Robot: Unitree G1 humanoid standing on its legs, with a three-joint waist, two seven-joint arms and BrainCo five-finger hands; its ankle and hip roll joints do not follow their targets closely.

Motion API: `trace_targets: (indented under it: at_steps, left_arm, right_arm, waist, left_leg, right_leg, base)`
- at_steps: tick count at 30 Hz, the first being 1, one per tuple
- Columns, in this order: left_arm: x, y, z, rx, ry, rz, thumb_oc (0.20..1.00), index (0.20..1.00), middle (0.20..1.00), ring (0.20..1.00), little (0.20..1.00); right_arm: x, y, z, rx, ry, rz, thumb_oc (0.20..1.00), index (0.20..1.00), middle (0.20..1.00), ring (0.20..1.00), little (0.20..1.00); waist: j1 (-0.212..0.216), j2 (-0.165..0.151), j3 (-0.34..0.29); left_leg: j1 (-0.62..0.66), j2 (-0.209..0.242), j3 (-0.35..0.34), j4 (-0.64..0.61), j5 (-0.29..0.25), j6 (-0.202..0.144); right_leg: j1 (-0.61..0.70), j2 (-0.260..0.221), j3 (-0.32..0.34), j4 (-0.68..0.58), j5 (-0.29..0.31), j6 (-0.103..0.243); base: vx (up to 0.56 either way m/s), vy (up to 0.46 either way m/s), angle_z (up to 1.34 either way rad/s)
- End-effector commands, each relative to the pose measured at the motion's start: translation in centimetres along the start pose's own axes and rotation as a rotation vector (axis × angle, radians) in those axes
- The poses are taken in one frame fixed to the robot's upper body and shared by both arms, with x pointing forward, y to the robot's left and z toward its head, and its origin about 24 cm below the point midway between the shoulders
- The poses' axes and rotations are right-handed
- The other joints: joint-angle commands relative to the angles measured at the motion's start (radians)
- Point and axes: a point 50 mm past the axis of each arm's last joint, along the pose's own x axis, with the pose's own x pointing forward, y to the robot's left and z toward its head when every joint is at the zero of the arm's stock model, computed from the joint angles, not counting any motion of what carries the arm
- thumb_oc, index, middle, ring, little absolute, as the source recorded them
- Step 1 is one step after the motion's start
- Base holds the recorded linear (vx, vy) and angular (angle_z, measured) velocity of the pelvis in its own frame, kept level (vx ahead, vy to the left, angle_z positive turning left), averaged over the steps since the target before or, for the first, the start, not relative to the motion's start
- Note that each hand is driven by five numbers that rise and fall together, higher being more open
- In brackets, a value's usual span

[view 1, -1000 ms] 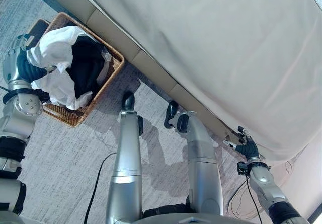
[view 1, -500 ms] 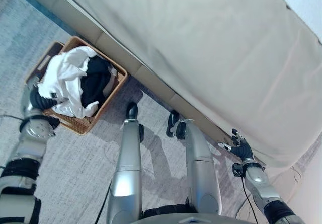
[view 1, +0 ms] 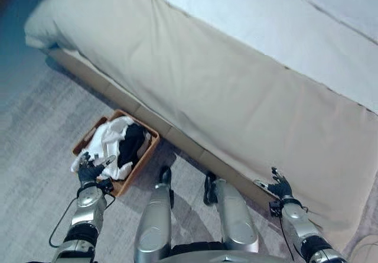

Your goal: Pick up clothes into the bucket

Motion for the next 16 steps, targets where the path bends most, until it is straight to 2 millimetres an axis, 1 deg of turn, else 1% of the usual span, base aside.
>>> trace_targets:
  at_steps: [1,3,4,6,7,8,9,10,11,12,13,14,16]
  left_arm:
    - [-0.6,-1.2,-0.7,0.072,-0.025,-0.089,1.000,1.000,1.000,1.000,1.000]
    - [-1.3,-1.5,-2.3,0.134,0.024,-0.145,1.000,1.000,1.000,1.000,1.000]
    - [-1.3,-1.5,-2.3,0.134,0.024,-0.145,1.000,1.000,1.000,1.000,1.000]
    - [-2.2,-1.8,-4.0,0.200,0.085,-0.205,1.000,1.000,1.000,1.000,1.000]
    - [-3.1,-1.9,-5.7,0.352,0.128,-0.297,1.000,1.000,1.000,1.000,1.000]
    - [-3.1,-2.0,-5.7,0.353,0.128,-0.297,1.000,1.000,1.000,1.000,1.000]
    - [-4.0,-2.5,-6.5,0.473,0.124,-0.388,1.000,1.000,1.000,1.000,1.000]
    - [-4.4,-2.0,-7.2,0.438,0.161,-0.380,1.000,1.000,1.000,1.000,1.000]
    - [-4.9,-1.5,-8.3,0.395,0.231,-0.345,1.000,1.000,1.000,1.000,1.000]
    - [-4.9,-1.5,-8.3,0.395,0.231,-0.345,1.000,1.000,1.000,1.000,1.000]
    - [-5.9,-1.5,-9.9,0.381,0.301,-0.346,1.000,1.000,1.000,1.000,1.000]
    - [-5.9,-1.5,-9.9,0.381,0.300,-0.346,1.000,1.000,1.000,1.000,1.000]
    - [-7.3,-0.9,-12.1,0.360,0.419,-0.317,1.000,1.000,1.000,1.000,1.000]
  right_arm:
    - [0.0,-1.8,-0.6,-0.102,0.011,-0.033,1.000,1.000,1.000,1.000,1.000]
    - [-0.3,-1.9,-1.6,-0.147,0.048,-0.013,1.000,1.000,1.000,1.000,1.000]
    - [-0.3,-1.9,-1.6,-0.147,0.048,-0.013,1.000,1.000,1.000,1.000,1.000]
    - [-0.4,-1.8,-1.9,-0.143,0.059,0.004,1.000,1.000,1.000,1.000,1.000]
    - [-0.7,-1.7,-2.6,-0.150,0.087,0.017,1.000,1.000,1.000,1.000,1.000]
    - [-0.7,-1.7,-2.6,-0.150,0.087,0.017,1.000,1.000,1.000,1.000,1.000]
    - [-0.8,-1.6,-3.1,-0.154,0.109,0.035,1.000,1.000,1.000,1.000,1.000]
    - [-1.0,-1.5,-3.5,-0.159,0.123,0.051,1.000,1.000,1.000,1.000,1.000]
    - [-1.3,-1.1,-4.0,-0.155,0.144,0.066,1.000,1.000,1.000,1.000,1.000]
    - [-1.3,-1.1,-4.0,-0.155,0.144,0.066,1.000,1.000,1.000,1.000,1.000]
    - [-1.7,-0.2,-4.6,-0.127,0.169,0.087,1.000,1.000,1.000,1.000,1.000]
    - [-1.7,-0.2,-4.6,-0.127,0.169,0.087,1.000,1.000,1.000,1.000,1.000]
    - [-2.1,0.8,-5.5,-0.071,0.217,0.104,1.000,1.000,1.000,1.000,1.000]
  waist:
    - [-0.019,0.019,-0.089]
    - [-0.017,0.025,-0.126]
    - [-0.017,0.025,-0.126]
    - [-0.018,0.027,-0.158]
    - [-0.019,0.028,-0.187]
    - [-0.017,0.028,-0.186]
    - [-0.018,0.029,-0.203]
    - [-0.014,0.028,-0.213]
    - [-0.010,0.026,-0.225]
    - [-0.011,0.026,-0.224]
    - [-0.009,0.022,-0.240]
    - [-0.009,0.022,-0.240]
    - [-0.008,0.015,-0.258]
  left_leg:
    - [0.026,-0.037,-0.002,-0.043,0.034,0.006]
    - [0.076,-0.036,0.012,-0.078,0.037,0.002]
    - [0.077,-0.036,0.012,-0.079,0.037,0.002]
    - [0.107,-0.030,0.029,-0.095,0.032,0.001]
    - [0.137,-0.029,0.047,-0.100,0.022,0.001]
    - [0.139,-0.028,0.048,-0.101,0.021,0.001]
    - [0.165,-0.031,0.061,-0.102,0.010,0.005]
    - [0.180,-0.029,0.068,-0.111,0.007,0.008]
    - [0.192,-0.026,0.072,-0.122,0.006,0.009]
    - [0.194,-0.026,0.072,-0.123,0.006,0.009]
    - [0.219,-0.023,0.074,-0.148,0.008,0.011]
    - [0.220,-0.023,0.074,-0.148,0.008,0.011]
    - [0.237,-0.020,0.076,-0.159,0.002,0.015]
  right_leg:
    - [0.092,0.008,-0.002,-0.255,0.147,0.034]
    - [0.155,0.011,-0.003,-0.329,0.166,0.041]
    - [0.156,0.011,-0.003,-0.330,0.167,0.041]
    - [0.196,0.010,-0.001,-0.378,0.182,0.046]
    - [0.236,0.008,0.010,-0.422,0.194,0.056]
    - [0.239,0.009,0.011,-0.424,0.195,0.056]
    - [0.266,0.008,0.026,-0.441,0.201,0.060]
    - [0.280,0.008,0.027,-0.447,0.204,0.062]
    - [0.292,0.010,0.024,-0.456,0.204,0.063]
    - [0.294,0.010,0.024,-0.457,0.204,0.063]
    - [0.318,0.012,0.019,-0.470,0.204,0.065]
    - [0.318,0.012,0.019,-0.470,0.204,0.065]
    - [0.335,0.011,0.015,-0.480,0.203,0.066]
  base:
    - [0.15,-0.066,-0.08]
    - [0.14,-0.041,-0.05]
    - [0.09,-0.016,0.00]
    - [0.12,-0.008,-0.04]
    - [0.14,0.008,-0.08]
    - [0.17,0.043,-0.18]
    - [0.12,0.028,-0.33]
    - [0.16,0.021,-0.40]
    - [0.09,-0.007,-0.34]
    - [0.11,-0.012,-0.17]
    - [0.07,-0.006,-0.09]
    - [0.10,-0.002,0.01]
    - [0.10,0.010,0.04]
